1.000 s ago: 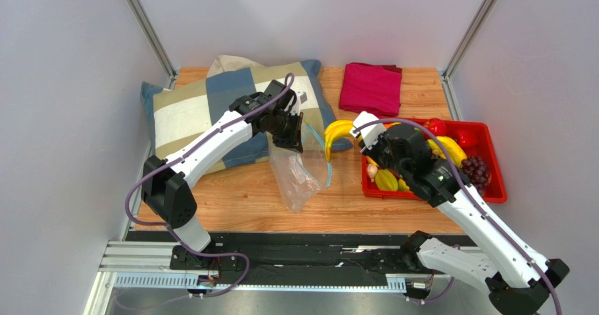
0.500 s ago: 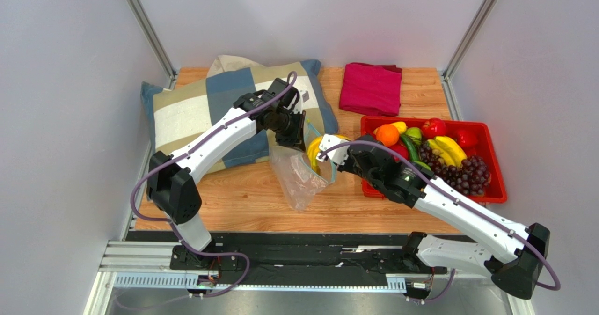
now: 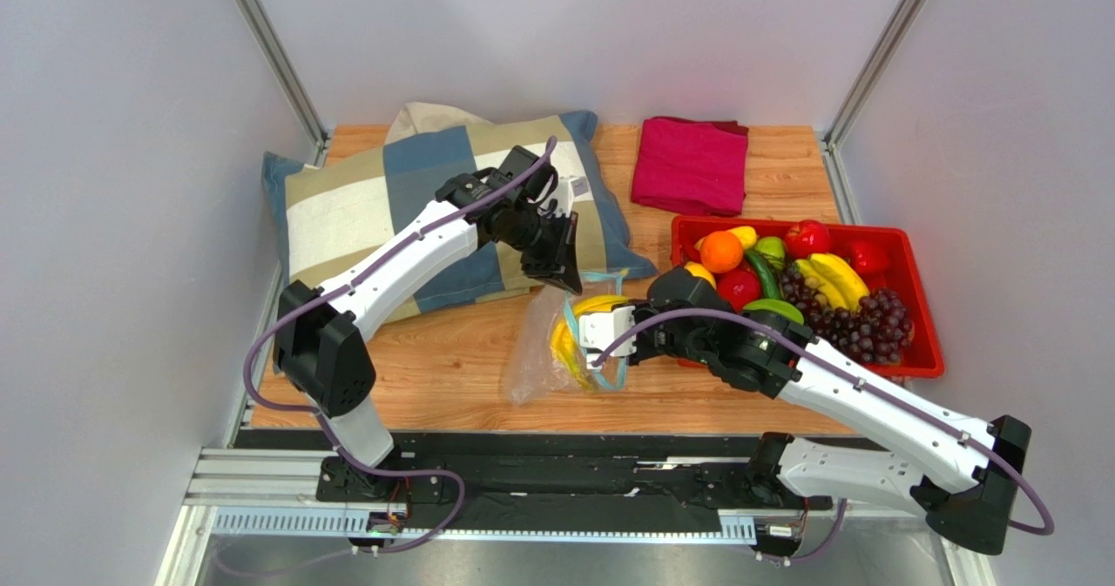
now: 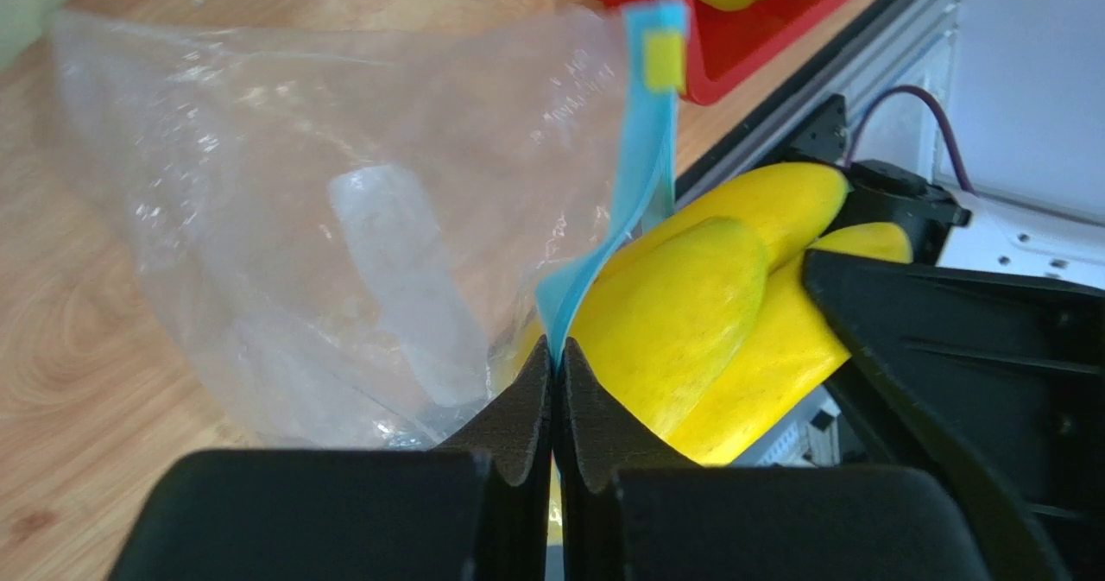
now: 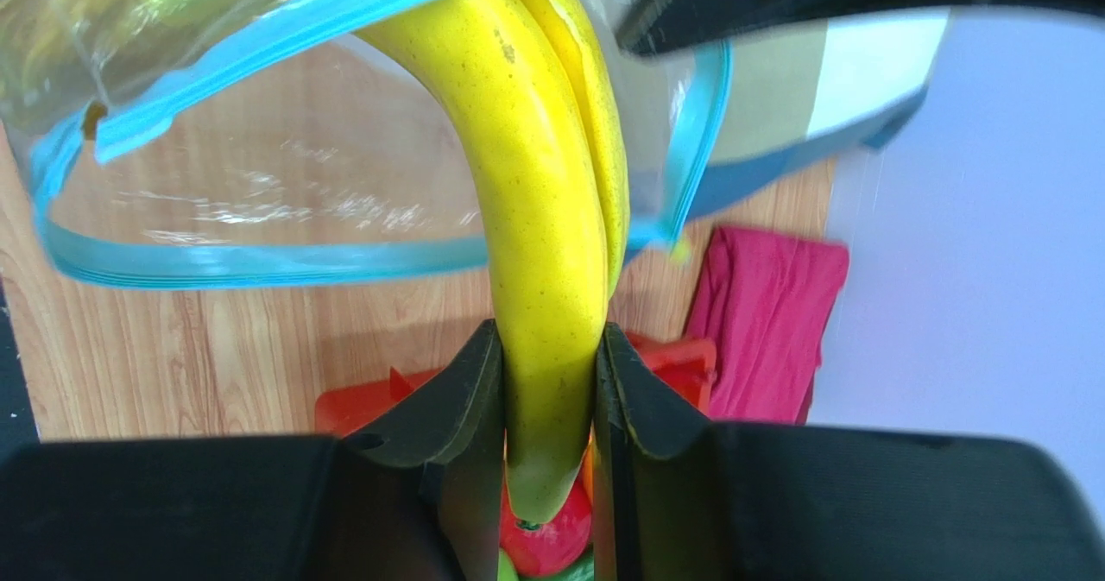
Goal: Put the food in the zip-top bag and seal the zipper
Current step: Place the fake fruit in the zipper food storage bag.
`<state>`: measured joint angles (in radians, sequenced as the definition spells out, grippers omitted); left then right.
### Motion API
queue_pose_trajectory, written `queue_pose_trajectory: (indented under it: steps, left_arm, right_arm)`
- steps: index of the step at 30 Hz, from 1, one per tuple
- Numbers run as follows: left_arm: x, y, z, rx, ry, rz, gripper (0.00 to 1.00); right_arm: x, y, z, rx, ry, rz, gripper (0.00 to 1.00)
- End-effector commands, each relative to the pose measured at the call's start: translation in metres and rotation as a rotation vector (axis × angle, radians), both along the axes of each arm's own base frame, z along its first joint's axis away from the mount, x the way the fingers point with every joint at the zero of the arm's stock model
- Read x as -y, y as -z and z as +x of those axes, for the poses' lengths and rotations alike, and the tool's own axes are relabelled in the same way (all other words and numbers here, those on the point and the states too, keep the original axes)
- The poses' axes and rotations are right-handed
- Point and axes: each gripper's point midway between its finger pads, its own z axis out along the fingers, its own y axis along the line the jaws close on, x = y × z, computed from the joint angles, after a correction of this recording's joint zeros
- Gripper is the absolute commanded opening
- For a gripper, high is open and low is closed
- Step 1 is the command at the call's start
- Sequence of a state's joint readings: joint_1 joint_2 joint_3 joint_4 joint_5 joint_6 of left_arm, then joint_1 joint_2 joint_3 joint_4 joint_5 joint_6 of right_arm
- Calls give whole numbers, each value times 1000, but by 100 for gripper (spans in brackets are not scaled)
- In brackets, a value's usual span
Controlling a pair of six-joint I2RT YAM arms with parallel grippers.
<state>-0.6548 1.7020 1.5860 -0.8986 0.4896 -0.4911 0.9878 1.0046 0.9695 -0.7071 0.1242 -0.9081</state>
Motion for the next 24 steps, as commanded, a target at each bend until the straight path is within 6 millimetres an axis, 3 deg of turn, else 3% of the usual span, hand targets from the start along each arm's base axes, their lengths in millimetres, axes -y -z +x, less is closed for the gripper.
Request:
queue_pose_trajectory:
  steps: [1,8,12,13,15,16,18,24]
  left_arm:
    - [17,-27,-12,19,95,-153,0]
    - [18,-39,-20,47,131,-226,0]
    - [19,-36,-27,-7,121,-231,0]
    - [20,-34,-30,-25,129,-238,0]
    - [21,-34,-31,-29,129,-250,0]
    - [21,-30,-31,-35,131,-255,0]
    - [21,-27,-32,-34,134,-256,0]
    - [23,-22,-35,-50,159,-279,0]
  right_arm:
    - [-30,-19,-27,5,-249,96,0]
    - [-40,-10,-53,28,-457,126,0]
    - [-45,-2,-56,-38,-478,80,0]
    - [-48,-13,-56,-39,-488,85,0]
    - [-48,-1,-57,-114,-480,32,0]
    - [-51,-9,-56,-116,-477,37,0]
    - [-51,-6,-57,-145,-492,-1,0]
    - [-49,-13,-63,-24,-640,-108,0]
